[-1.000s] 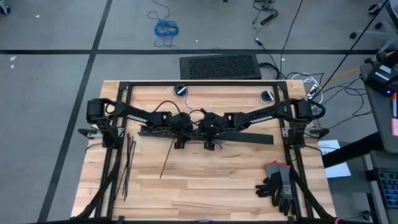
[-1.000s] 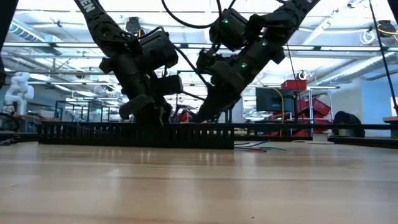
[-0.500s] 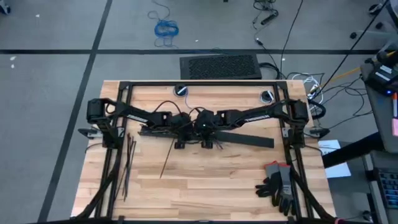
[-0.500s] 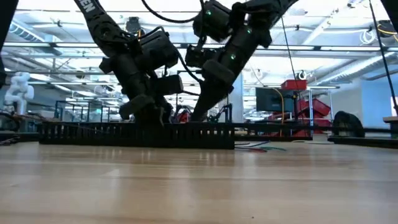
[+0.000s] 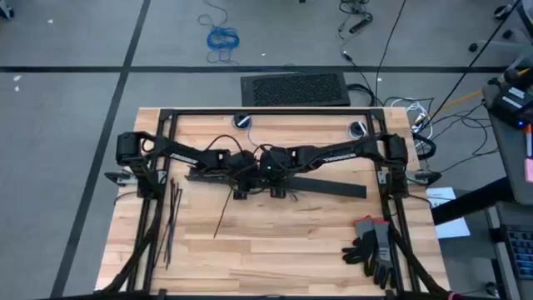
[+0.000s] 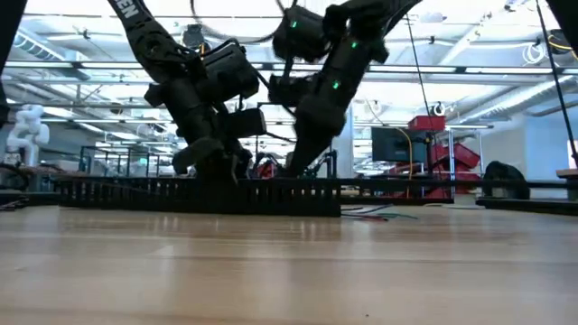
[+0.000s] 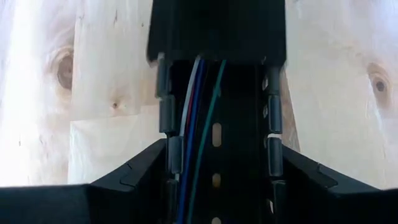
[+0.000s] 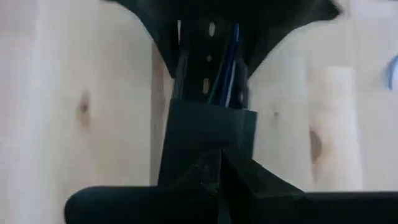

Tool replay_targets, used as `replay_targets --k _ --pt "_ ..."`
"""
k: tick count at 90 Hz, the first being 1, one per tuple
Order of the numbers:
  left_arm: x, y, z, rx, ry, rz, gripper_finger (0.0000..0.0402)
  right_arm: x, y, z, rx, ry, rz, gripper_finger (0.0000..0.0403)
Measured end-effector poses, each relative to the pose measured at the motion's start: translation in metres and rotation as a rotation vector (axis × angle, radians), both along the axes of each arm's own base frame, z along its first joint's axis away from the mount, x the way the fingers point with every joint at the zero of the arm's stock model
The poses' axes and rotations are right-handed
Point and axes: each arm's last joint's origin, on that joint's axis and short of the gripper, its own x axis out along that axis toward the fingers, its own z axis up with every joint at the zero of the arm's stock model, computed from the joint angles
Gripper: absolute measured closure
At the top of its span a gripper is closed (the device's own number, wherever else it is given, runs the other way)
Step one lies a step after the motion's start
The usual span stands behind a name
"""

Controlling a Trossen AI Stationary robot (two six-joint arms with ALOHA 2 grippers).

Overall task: Ziptie cables
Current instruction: Close the cable duct

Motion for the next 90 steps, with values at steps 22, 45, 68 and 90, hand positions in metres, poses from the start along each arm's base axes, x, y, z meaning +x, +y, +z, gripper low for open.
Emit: replay_targets --k 22,45,68,90 --pt "0.000 0.000 0.000 0.000 -0.009 -0.012 0.0170 0.009 0.000 -0.011 0.009 -0.032 0.012 0.0403" --pt "0.001 -0.002 0.000 0.000 -0.021 -0.030 0.0162 0.012 -0.002 -0.011 0.009 -0.058 0.022 0.0403" --pt "0.002 -0.003 0.000 -0.028 -0.034 -0.048 0.0131 0.012 -0.003 -0.012 0.011 -0.057 0.016 0.0403" --pt "-0.009 -0.003 0.016 0.033 0.024 0.042 0.0127 0.012 -0.003 -0.012 0.004 -0.046 0.021 0.0403"
